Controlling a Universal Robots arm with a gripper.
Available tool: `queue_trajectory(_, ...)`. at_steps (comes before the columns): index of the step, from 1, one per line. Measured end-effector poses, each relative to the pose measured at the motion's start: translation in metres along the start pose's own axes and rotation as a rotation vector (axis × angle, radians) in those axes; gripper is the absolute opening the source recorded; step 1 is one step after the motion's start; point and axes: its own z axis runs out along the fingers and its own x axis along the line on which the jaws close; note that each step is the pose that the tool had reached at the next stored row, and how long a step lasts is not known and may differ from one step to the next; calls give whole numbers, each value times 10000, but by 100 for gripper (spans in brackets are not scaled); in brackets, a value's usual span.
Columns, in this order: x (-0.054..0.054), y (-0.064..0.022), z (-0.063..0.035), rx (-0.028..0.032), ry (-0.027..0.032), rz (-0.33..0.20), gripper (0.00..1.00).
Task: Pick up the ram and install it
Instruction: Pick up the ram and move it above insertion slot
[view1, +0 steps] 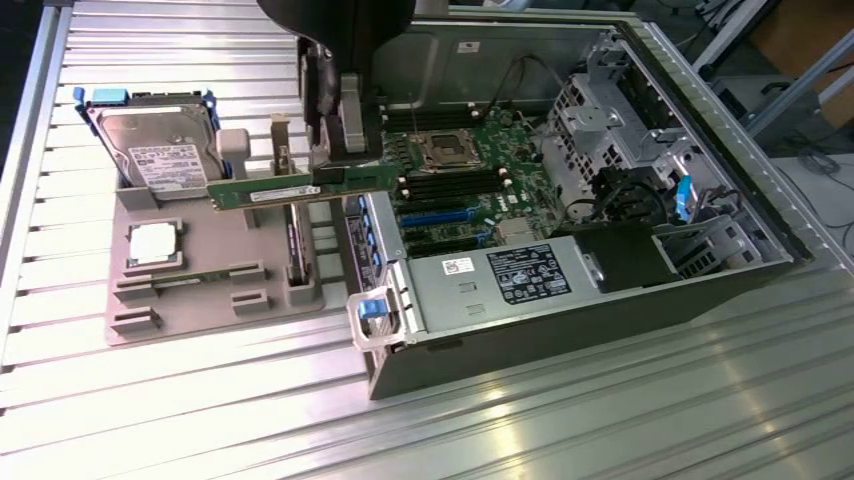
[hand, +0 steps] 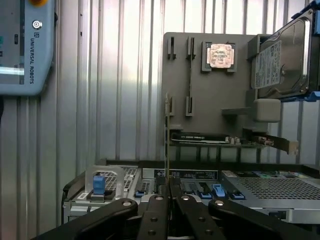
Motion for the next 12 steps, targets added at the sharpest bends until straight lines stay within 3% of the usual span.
queue_trajectory(12,8,-242,-9,-3,89,3,12)
